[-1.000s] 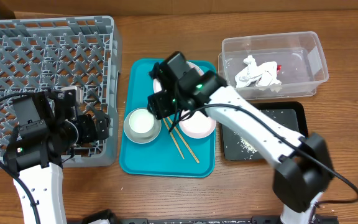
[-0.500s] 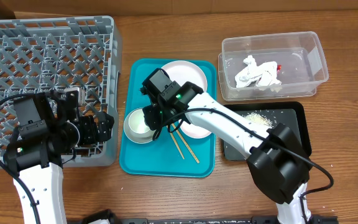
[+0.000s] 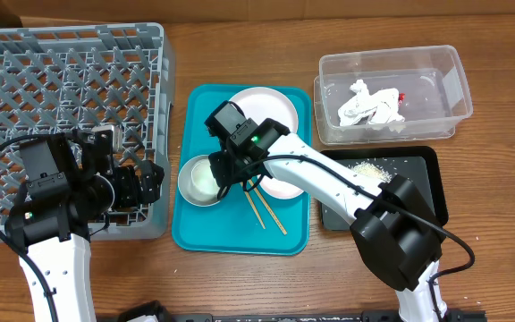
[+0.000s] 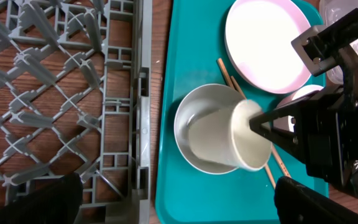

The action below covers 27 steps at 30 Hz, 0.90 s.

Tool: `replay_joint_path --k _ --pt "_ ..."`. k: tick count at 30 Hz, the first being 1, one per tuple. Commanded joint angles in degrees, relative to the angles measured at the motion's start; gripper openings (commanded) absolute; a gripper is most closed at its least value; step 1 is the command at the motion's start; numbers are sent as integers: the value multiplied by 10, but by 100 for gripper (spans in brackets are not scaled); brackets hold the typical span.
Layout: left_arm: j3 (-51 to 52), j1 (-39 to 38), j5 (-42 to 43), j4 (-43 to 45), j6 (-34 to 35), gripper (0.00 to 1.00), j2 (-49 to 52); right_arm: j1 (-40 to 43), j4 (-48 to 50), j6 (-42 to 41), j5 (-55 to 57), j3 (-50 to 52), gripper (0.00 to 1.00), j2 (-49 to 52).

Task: Sort waste into correct bins and load items into the dishwasher
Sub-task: 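Lift the white cup and move it toward the left gripper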

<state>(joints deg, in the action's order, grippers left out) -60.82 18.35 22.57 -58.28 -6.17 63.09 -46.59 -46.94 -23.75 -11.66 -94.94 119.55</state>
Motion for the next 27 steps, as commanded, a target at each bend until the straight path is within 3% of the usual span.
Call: replay_joint_path --k 1,10,15,18,21,27 --pt "-11 -5 14 2 4 100 3 2 1 -3 5 -13 4 0" --pt "-11 -5 17 4 26 100 3 84 -36 -3 4 -50 4 -93" --pt "-11 -5 95 37 28 100 3 170 -75 -3 -25 -53 4 -162" --pt "-11 -10 149 63 19 100 4 234 -103 -3 -88 -53 4 -185" --pt "-11 -47 156 93 22 100 13 314 -127 26 -250 -52 4 -188" --pt "-11 -147 212 175 37 100 45 383 -162 78 -418 -52 4 -186"
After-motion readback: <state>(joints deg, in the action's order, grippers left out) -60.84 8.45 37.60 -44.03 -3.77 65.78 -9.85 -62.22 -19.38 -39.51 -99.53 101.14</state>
